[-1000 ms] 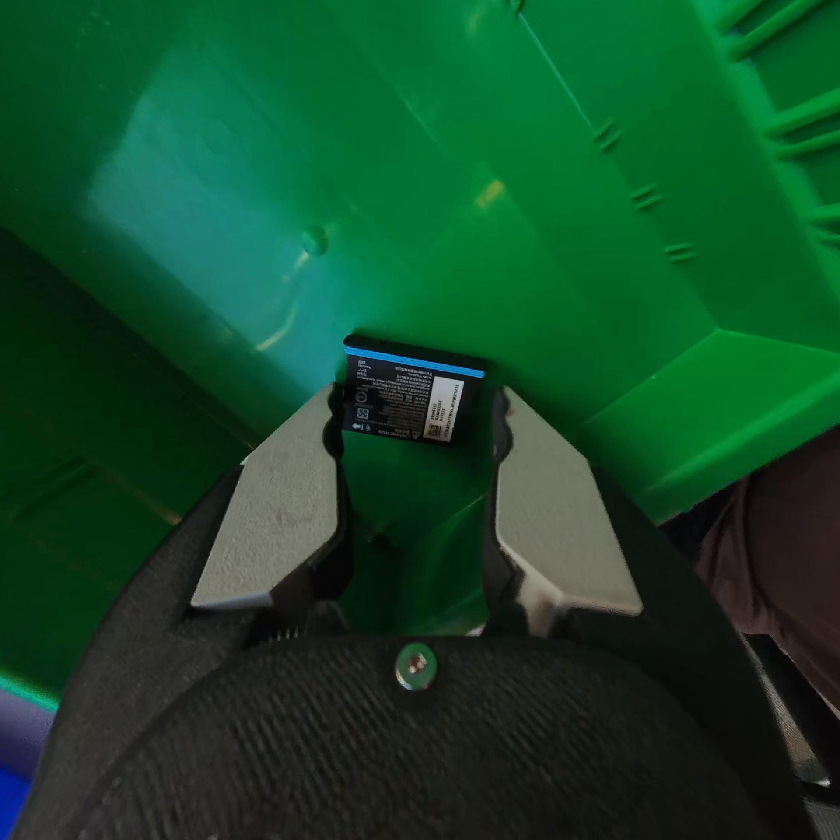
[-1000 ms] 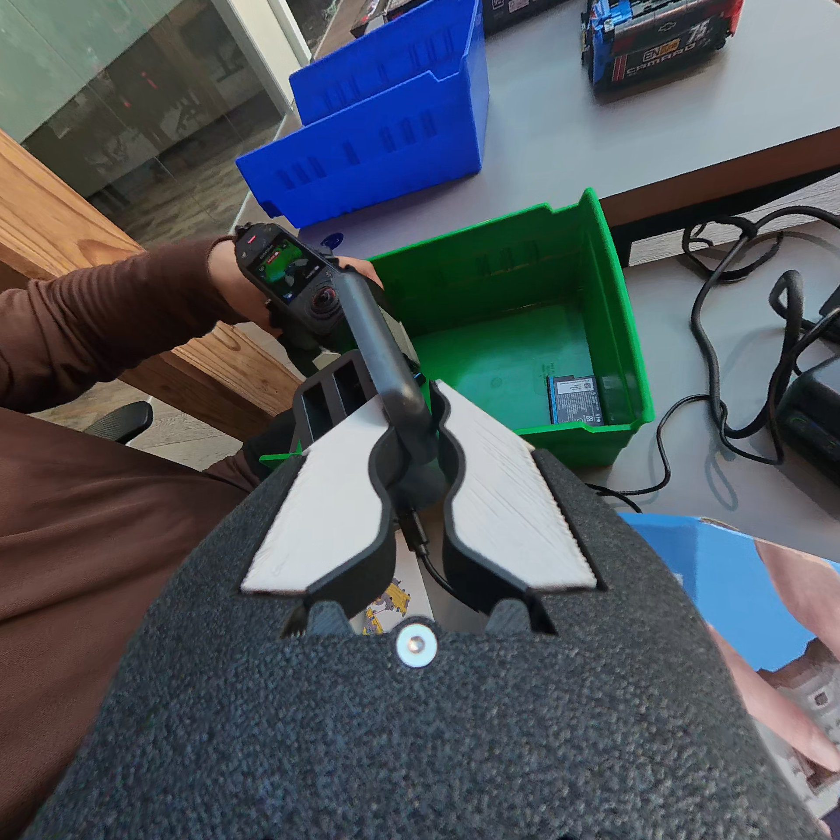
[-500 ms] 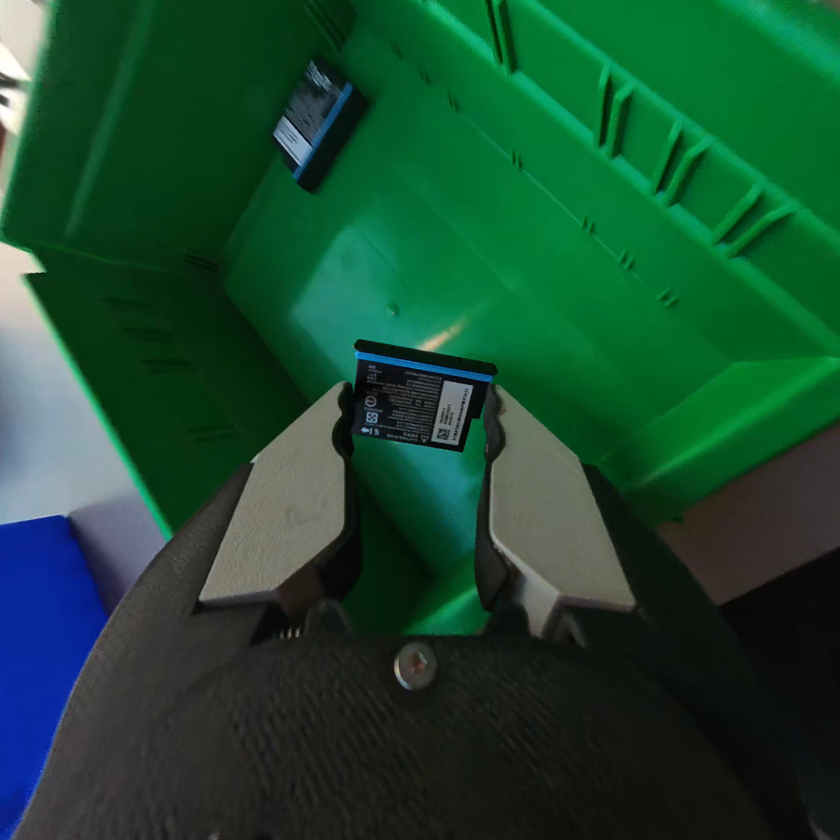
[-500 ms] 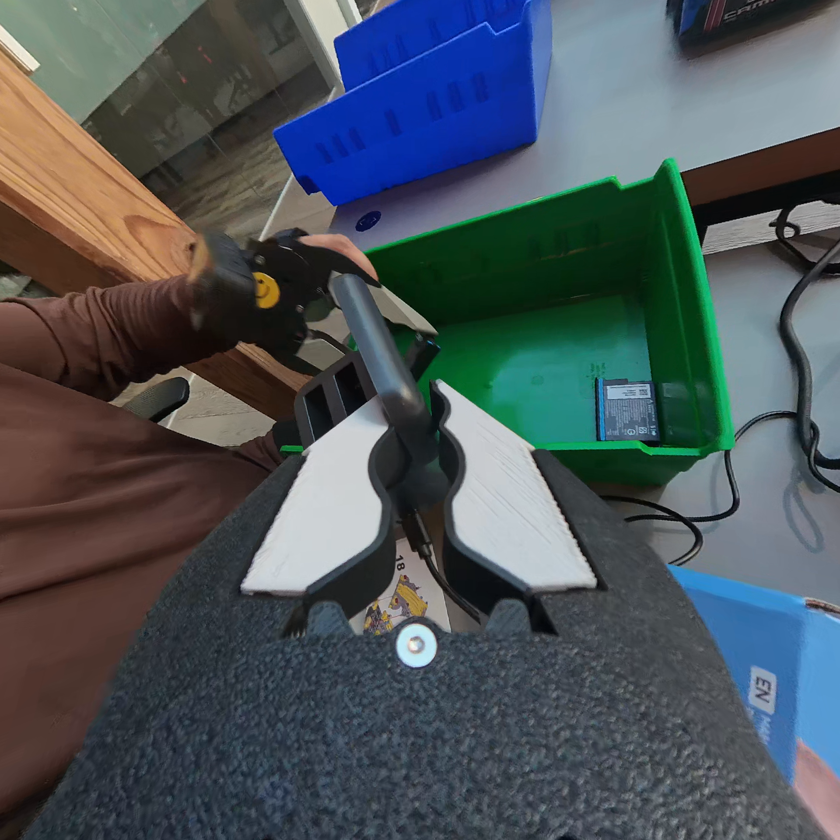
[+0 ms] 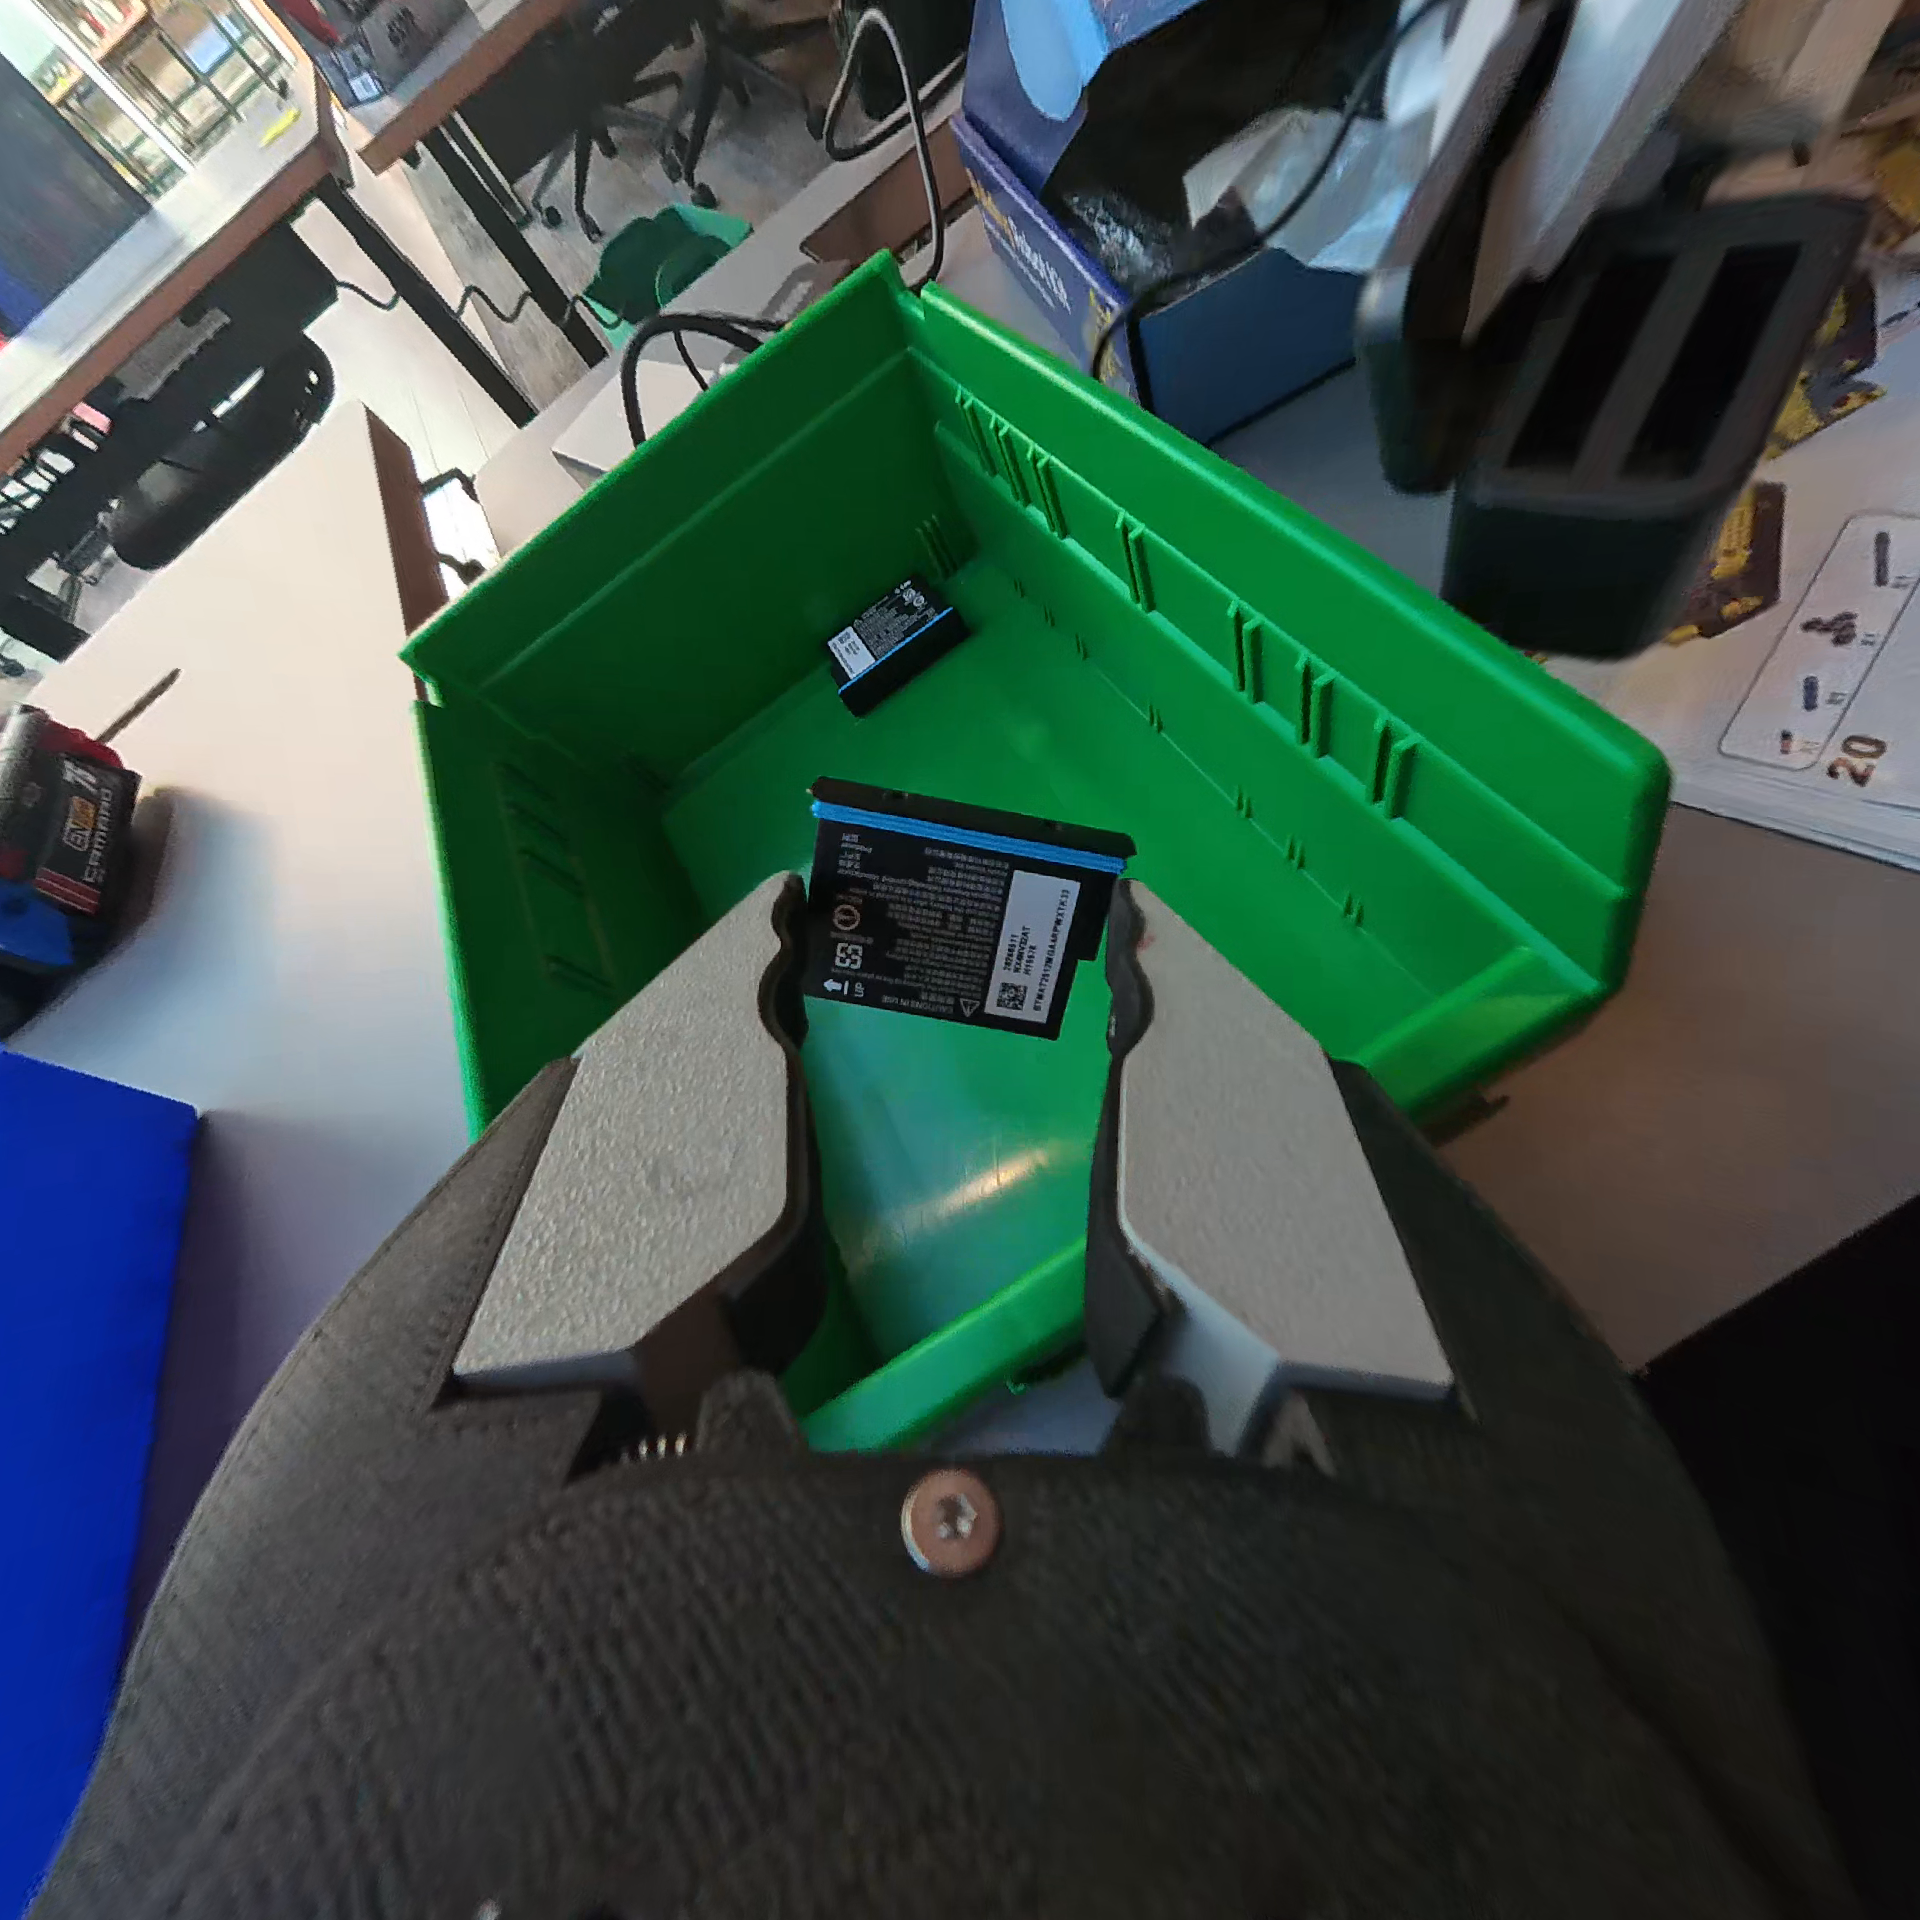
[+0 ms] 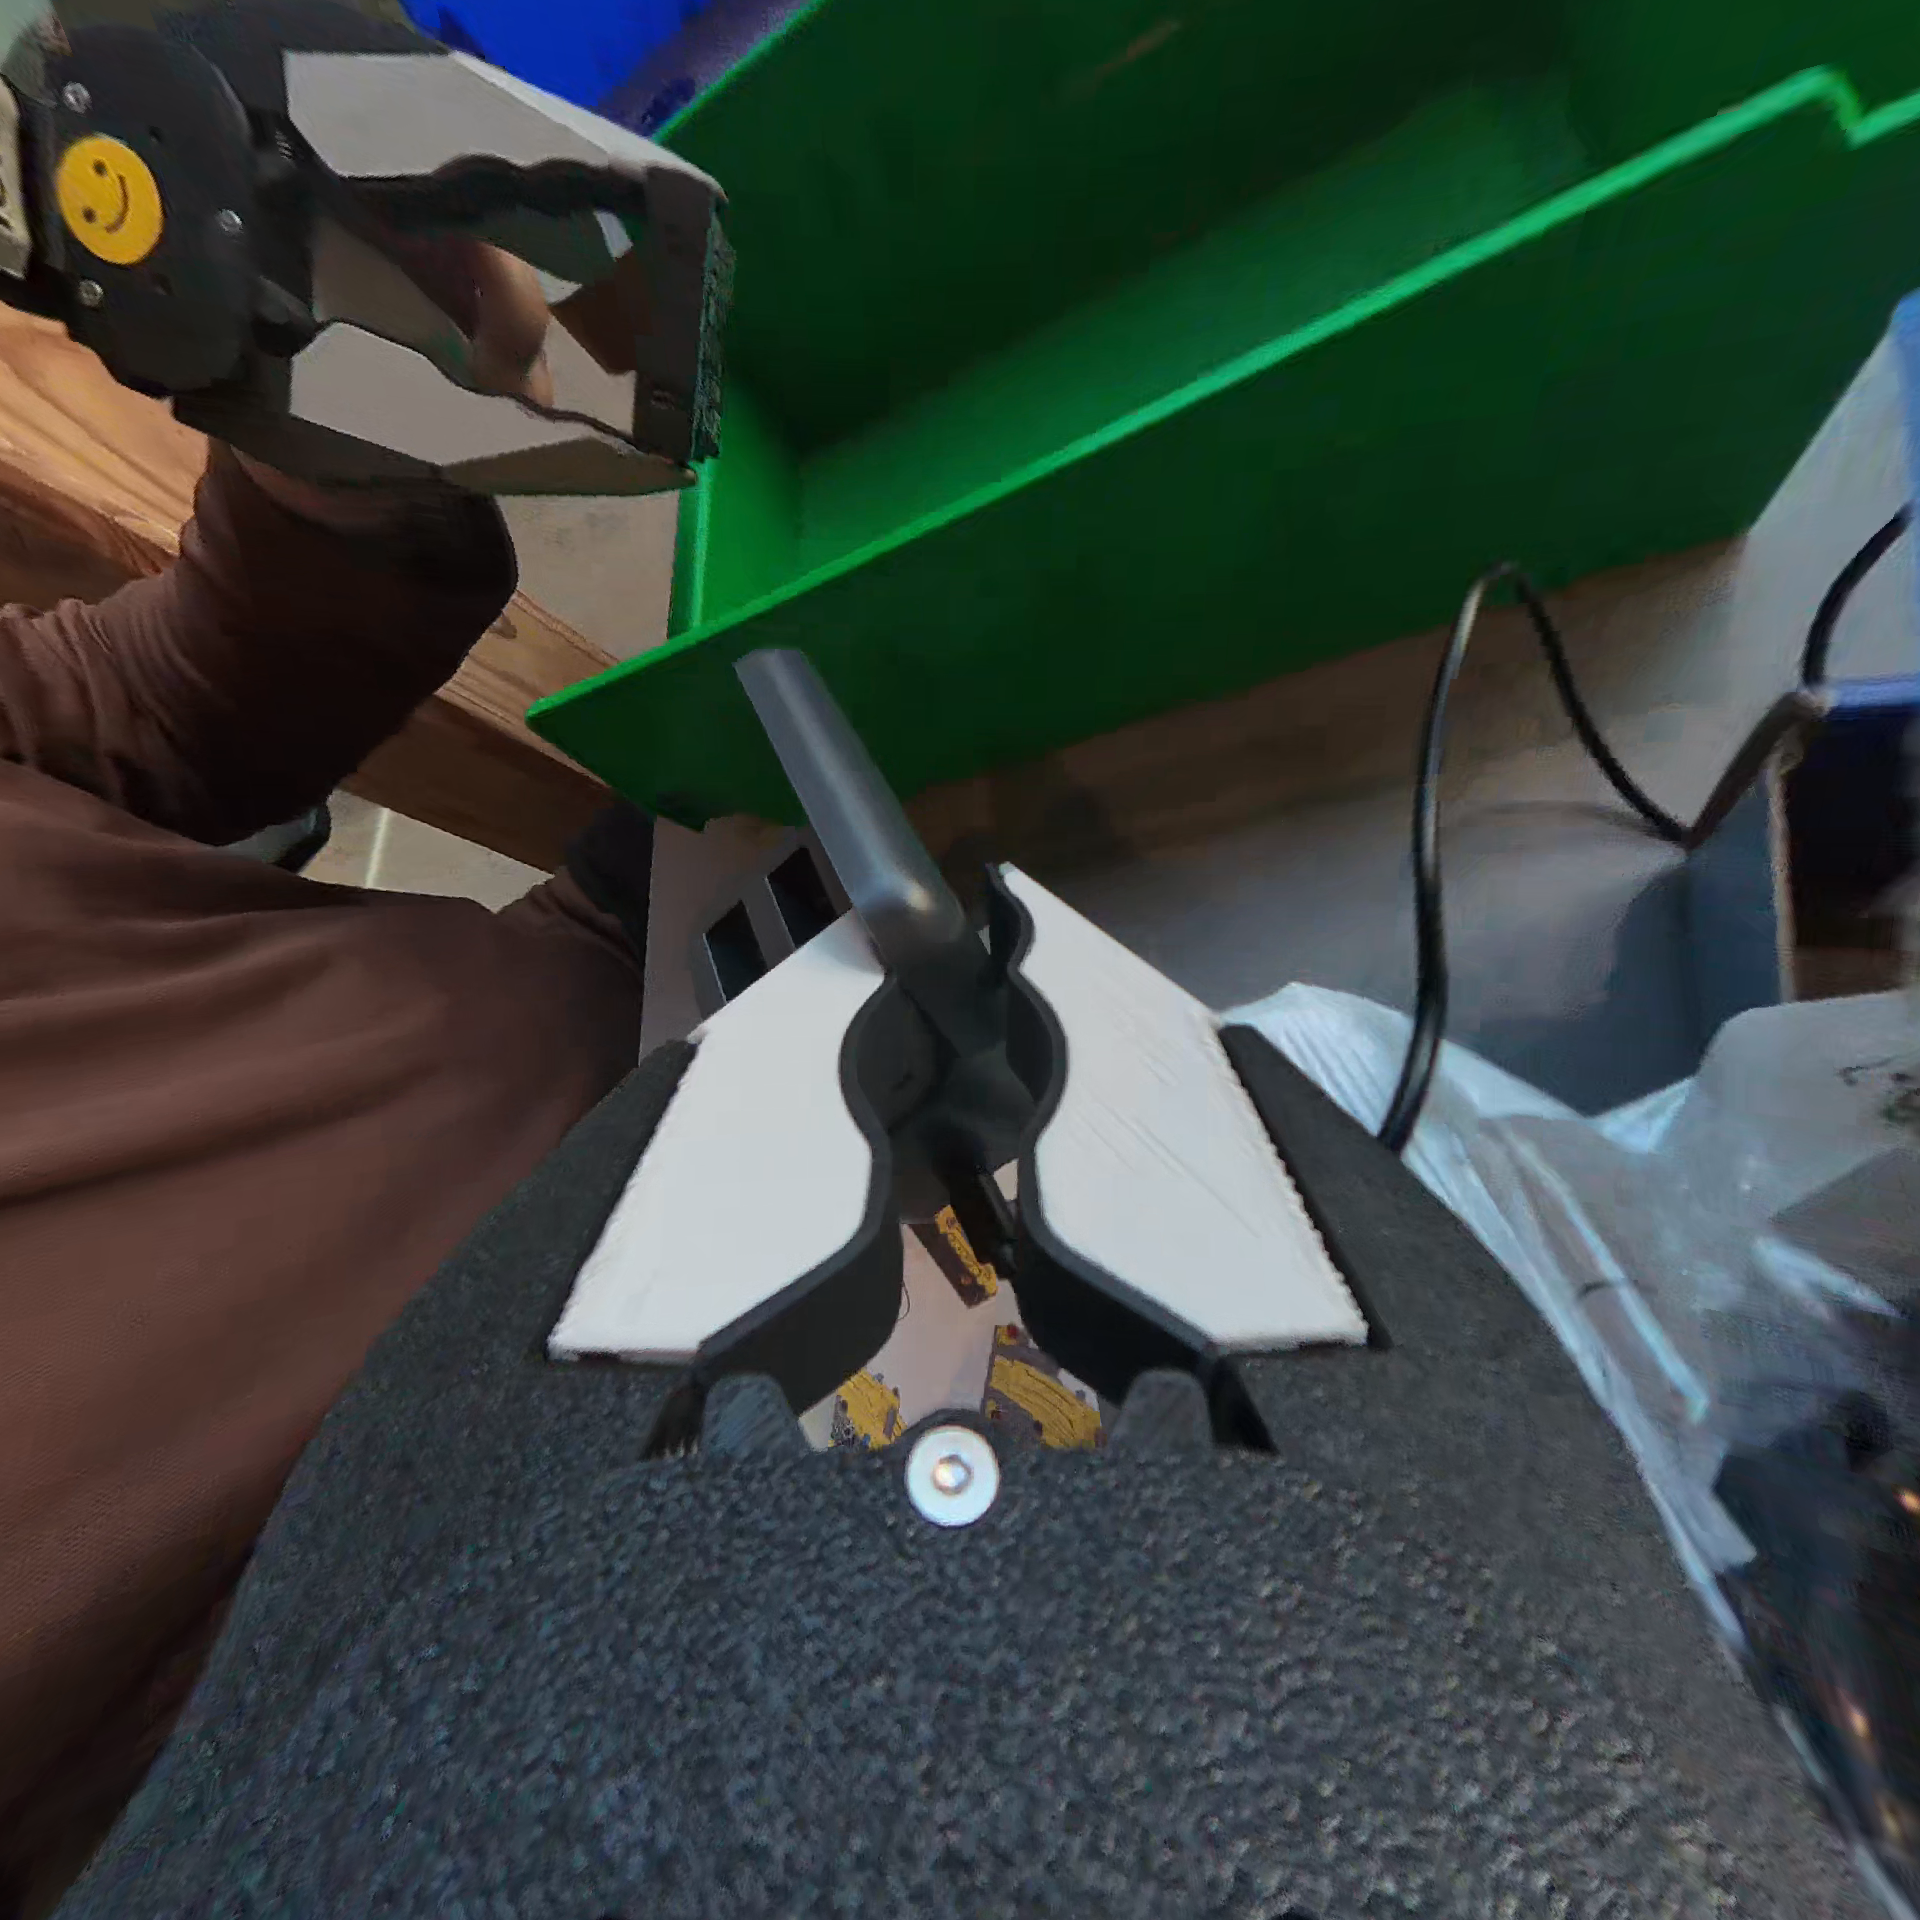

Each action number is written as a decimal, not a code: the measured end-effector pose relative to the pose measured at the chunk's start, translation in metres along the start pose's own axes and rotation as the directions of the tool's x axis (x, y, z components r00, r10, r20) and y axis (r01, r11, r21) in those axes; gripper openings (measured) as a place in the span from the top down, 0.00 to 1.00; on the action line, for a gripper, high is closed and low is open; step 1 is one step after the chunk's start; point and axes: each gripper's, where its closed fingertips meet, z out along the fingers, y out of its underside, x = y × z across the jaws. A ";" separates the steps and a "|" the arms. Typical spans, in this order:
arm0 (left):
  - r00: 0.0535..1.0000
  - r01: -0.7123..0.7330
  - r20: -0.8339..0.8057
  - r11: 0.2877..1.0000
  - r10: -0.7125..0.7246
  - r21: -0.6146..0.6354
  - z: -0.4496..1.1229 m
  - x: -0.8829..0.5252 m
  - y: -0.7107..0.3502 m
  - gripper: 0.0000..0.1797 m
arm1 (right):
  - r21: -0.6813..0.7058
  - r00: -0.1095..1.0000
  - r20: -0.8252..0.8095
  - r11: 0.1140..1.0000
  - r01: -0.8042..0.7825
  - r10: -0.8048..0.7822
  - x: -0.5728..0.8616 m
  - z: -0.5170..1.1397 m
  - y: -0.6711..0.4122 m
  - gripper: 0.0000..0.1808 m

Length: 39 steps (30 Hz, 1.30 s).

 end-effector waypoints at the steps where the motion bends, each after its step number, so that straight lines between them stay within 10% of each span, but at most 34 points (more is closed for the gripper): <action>1: 1.000 0.003 0.005 1.000 -0.003 0.025 0.000 0.000 -0.004 0.69 | -0.011 1.000 0.014 1.000 -0.025 0.025 0.001 0.006 0.008 0.95; 15: 0.975 -0.220 0.063 0.877 0.214 0.426 -0.019 0.054 -0.079 0.69 | -0.063 0.987 -0.144 0.996 0.060 -0.069 -0.002 -0.001 0.022 0.88; 30: 0.949 -0.296 0.049 0.831 0.310 0.470 -0.014 0.086 -0.089 0.69 | -0.016 0.971 -0.228 0.998 0.066 -0.067 -0.017 -0.048 0.017 0.80; 39: 0.921 -0.321 0.033 0.706 0.389 0.632 -0.028 0.118 -0.127 0.69 | 0.273 0.943 0.320 0.962 0.001 -0.092 -0.118 -0.057 -0.022 0.77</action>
